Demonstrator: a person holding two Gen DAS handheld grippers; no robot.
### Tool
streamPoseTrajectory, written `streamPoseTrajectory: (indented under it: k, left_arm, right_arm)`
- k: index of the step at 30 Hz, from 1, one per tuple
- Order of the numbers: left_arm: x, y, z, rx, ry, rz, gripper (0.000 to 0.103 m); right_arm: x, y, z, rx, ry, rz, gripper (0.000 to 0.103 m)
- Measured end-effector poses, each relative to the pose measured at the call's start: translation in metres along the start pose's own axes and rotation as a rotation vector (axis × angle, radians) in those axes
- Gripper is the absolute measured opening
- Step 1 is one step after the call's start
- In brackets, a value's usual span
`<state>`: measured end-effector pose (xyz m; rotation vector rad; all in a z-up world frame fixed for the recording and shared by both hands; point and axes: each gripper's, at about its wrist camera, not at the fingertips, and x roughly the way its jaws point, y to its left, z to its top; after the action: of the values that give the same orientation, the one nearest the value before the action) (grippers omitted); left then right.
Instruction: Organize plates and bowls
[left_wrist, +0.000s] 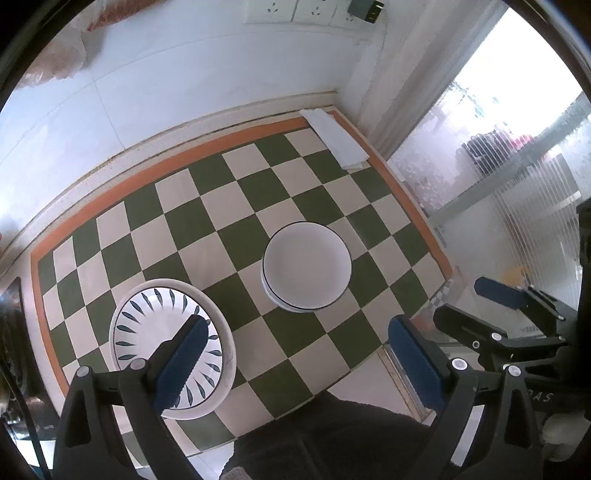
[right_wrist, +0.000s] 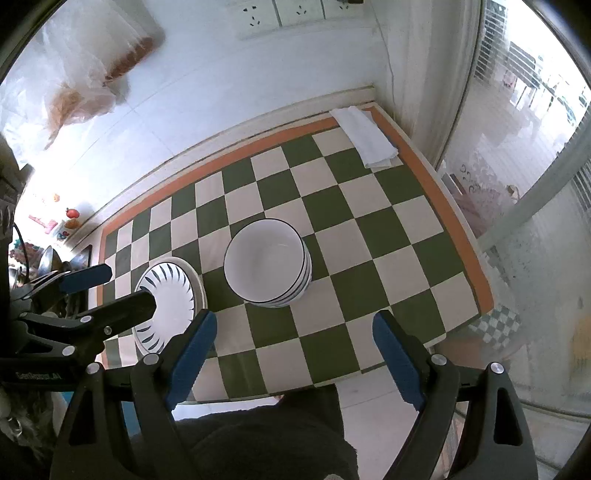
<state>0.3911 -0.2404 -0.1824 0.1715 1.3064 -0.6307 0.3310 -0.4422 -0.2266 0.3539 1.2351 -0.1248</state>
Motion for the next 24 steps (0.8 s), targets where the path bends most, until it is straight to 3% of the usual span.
streamPoseTrajectory:
  k: [4,11,18,24]
  left_arm:
    - [0.018,0.008,0.009,-0.014,0.026,-0.007,0.100]
    - [0.079,0.028,0.040,-0.034,0.079,0.021,0.100]
    - [0.160,0.056,0.070,-0.094,0.244,-0.024,0.100]
    - [0.215,0.062,0.077,-0.101,0.382,-0.071,0.098]
  right_arm:
    - [0.015,-0.008,0.003,0.031,0.012,0.027,0.089]
    - [0.078,-0.041,0.009,0.179,0.062,0.251,0.091]
    - [0.170,-0.070,0.014,0.337,0.163,0.357,0.091]
    - [0.230,-0.076,0.010,0.396,0.254,0.444,0.091]
